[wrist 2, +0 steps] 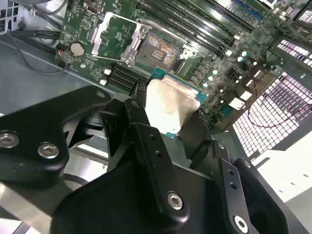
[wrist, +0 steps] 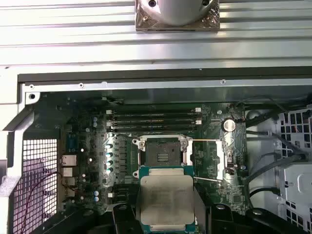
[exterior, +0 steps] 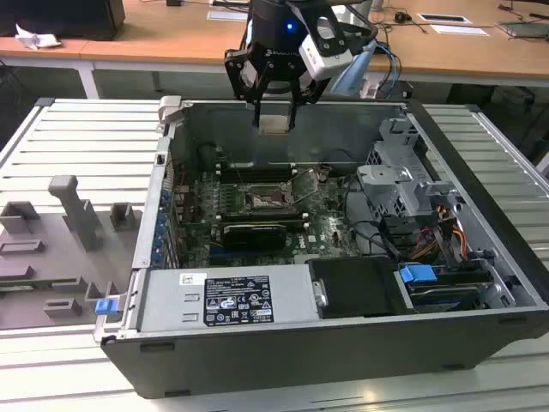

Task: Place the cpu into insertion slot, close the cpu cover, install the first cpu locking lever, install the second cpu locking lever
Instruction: 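Place the cpu into insertion slot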

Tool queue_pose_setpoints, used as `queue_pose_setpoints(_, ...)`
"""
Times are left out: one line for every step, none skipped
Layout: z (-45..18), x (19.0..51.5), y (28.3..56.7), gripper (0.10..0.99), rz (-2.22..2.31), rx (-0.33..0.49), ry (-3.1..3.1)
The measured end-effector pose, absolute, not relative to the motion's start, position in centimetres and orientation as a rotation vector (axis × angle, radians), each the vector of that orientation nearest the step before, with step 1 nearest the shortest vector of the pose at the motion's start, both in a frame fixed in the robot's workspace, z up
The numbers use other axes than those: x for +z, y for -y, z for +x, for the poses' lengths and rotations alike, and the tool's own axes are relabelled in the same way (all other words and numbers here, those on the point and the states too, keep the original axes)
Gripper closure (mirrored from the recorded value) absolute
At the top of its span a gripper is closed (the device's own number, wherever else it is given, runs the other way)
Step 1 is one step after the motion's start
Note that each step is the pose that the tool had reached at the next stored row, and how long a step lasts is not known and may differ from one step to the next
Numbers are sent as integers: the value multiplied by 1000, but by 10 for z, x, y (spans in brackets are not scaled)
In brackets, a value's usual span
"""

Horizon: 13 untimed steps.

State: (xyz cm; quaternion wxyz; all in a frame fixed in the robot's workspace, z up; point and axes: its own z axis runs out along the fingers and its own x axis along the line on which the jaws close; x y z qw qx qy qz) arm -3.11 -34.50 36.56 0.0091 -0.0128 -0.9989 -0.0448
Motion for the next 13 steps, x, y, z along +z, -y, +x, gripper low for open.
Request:
queue_pose_setpoints(-31,365,345,557,-46,-140,3120)
queue_pose_setpoints(-31,365,345,557,-57,-140,3120)
queue_pose_setpoints(-31,365,345,557,-61,-140,3120)
queue_pose_setpoints(-31,365,345,557,-63,-140,3120)
queue_pose_setpoints(-31,365,345,557,-64,-140,3120)
queue_pose_setpoints(-31,365,345,557,-66,-140,3120)
queue_pose_setpoints(-31,365,345,557,-72,-141,3120)
queue_pose_setpoints(-31,364,345,557,-80,-141,3120)
queue_pose_setpoints(-31,363,345,557,-86,-141,3120)
queue_pose_setpoints(-31,361,345,557,-96,-141,3120)
queue_pose_setpoints(-31,360,345,557,-111,-140,3120)
queue_pose_setpoints(-31,359,345,557,-126,-140,3120)
queue_pose_setpoints(-31,359,345,557,-144,-140,3119)
